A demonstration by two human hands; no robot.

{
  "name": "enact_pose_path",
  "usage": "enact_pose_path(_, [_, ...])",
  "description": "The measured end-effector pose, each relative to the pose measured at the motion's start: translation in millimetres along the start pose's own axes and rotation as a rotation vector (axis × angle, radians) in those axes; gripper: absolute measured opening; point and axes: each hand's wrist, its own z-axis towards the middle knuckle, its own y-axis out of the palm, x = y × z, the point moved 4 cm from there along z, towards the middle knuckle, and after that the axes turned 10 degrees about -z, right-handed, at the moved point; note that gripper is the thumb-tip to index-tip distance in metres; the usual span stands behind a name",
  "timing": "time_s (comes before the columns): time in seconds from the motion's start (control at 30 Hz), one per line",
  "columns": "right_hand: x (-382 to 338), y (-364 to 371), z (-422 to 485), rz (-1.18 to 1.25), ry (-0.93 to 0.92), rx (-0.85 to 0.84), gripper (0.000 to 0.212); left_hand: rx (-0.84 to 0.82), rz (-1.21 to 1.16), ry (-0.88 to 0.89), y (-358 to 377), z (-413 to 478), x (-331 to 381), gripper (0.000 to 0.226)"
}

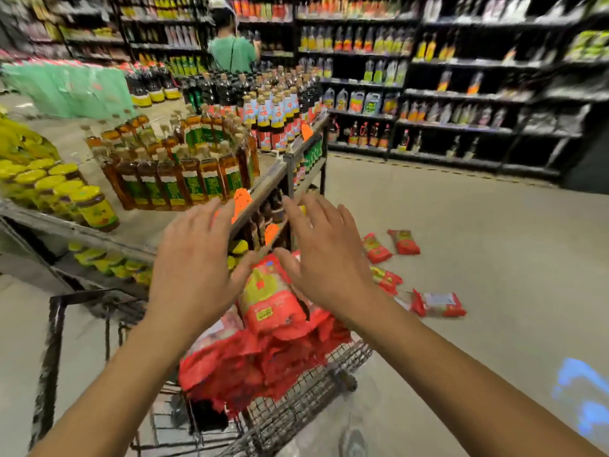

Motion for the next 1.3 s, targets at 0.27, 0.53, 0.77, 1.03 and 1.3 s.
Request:
enact_pose_path(0.27, [121.2,-78.0,-103.9,-0.187,0.336,-0.016,0.074,-0.057,-0.153,0.338,1.8,8.1,151.5,0.075])
enact_pose_path(0.53, [220.6,-144.0,-222.2,-0.278,0.583,-0.018,0.073,-0.083,-0.255,0.575,3.6,-2.1,320.4,0.075])
enact_pose_path(0.77, [305.6,-202.0,-332.8,-0.336,0.758,-0.015,0.073,-0.14,-0.32,0.697,7.9,-47.7,468.8,0.081])
enact_pose_path(1.03, [376.9,-237.1,-427.6,-0.319,0.868,-0.033,0.074,-0.178,-0.327,0.769,27.2,-91.4,584.3,0.084])
enact_pose_path(1.3, [426.0,-228.2,-443.4,-0.248,0.862,-0.078,0.073,-0.226,-0.29,0.758,56.0,-84.6,627.5,0.084])
